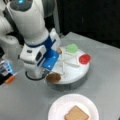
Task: Ingredient selection for cheeseburger or sandwich
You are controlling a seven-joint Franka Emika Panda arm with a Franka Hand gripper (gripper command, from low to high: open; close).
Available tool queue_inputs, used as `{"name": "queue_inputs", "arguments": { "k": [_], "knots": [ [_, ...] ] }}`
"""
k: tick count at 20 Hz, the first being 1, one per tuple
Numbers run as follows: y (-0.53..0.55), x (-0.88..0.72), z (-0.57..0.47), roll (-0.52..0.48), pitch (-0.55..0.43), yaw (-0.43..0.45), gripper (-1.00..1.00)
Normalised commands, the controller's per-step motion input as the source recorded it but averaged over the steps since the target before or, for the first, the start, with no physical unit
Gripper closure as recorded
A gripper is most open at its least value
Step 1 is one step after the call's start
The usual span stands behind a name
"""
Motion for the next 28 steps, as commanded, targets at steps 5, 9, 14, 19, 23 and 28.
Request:
{"name": "queue_inputs", "arguments": {
  "k": [5,9,14,19,23,28],
  "knots": [
    [-0.27,0.30,0.05,0.328,0.266,0.082,-1.00],
    [-0.19,0.25,-0.05,0.382,0.254,0.110,-1.00],
    [-0.21,0.24,-0.11,0.428,0.257,0.158,-1.00],
    [-0.23,0.25,-0.05,0.369,0.242,0.132,-1.00],
    [-0.23,0.31,0.05,0.356,0.226,0.113,-1.00],
    [-0.24,0.40,-0.06,0.428,0.231,0.081,-1.00]
  ]
}}
